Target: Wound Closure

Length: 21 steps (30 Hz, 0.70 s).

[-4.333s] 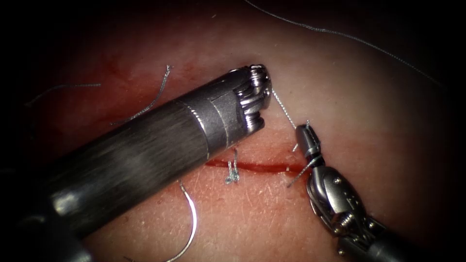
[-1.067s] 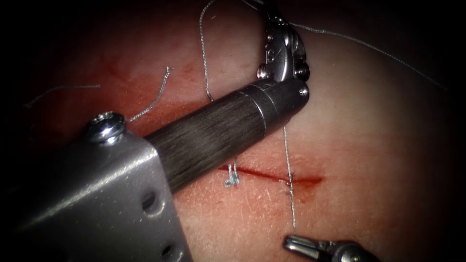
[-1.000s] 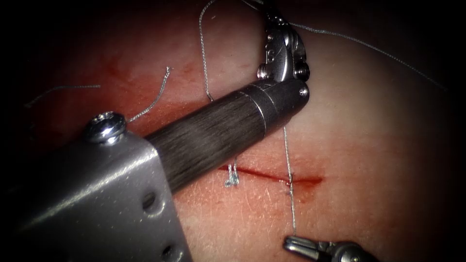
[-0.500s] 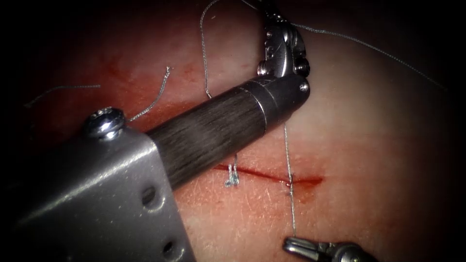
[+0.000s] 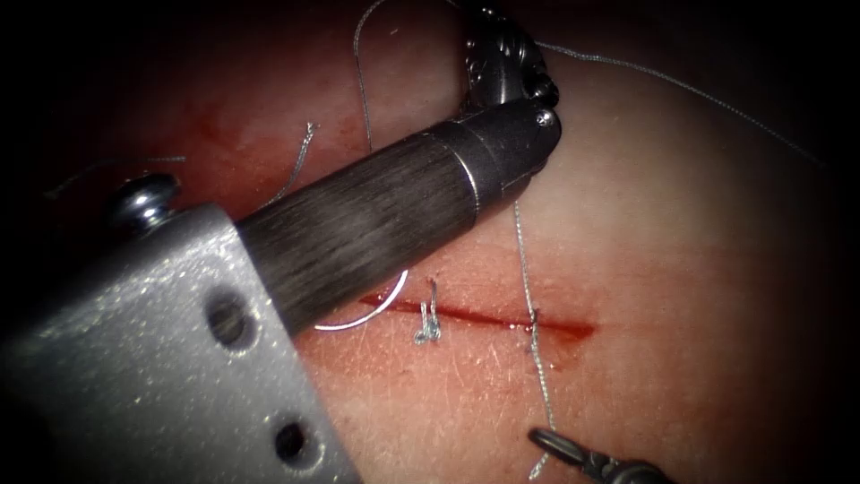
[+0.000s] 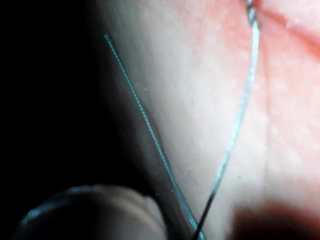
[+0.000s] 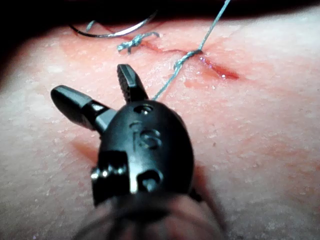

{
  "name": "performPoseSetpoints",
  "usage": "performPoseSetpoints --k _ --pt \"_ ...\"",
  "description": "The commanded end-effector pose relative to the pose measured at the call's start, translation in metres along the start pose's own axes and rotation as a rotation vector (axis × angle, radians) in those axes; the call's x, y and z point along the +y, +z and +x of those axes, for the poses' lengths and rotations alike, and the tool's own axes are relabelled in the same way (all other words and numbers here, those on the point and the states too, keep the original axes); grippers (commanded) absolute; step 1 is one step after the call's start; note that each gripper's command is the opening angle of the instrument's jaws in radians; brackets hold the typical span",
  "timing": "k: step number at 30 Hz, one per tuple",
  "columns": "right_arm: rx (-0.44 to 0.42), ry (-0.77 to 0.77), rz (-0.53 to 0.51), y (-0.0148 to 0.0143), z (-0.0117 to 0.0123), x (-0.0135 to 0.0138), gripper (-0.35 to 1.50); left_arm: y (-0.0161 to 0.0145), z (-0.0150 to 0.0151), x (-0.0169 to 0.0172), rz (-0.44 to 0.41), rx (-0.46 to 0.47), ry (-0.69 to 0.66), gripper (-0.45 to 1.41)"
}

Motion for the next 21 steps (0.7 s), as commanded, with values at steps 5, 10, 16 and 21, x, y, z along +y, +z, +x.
performPoseSetpoints --k 5,10,16,21 --pt "0.085 0.024 -0.085 0.0005 0.0037 0.0017 1.13 -0.0006 0.0011 0.0019 0.135 -0.063 -0.109 -0.45" --pt "0.196 0.157 -0.294 0.0004 0.0087 0.0040 0.83 -0.0033 0.0037 0.0046 0.417 -0.249 -0.248 -0.45" --pt "0.196 0.201 -0.336 0.0005 0.0113 0.0053 0.34 -0.0055 0.0080 0.0089 0.643 -0.622 -0.417 -0.45" --pt "0.146 0.263 -0.300 0.0058 0.0138 0.0068 -0.35 -0.0069 0.0126 0.0093 0.789 -0.789 -0.631 -0.45"
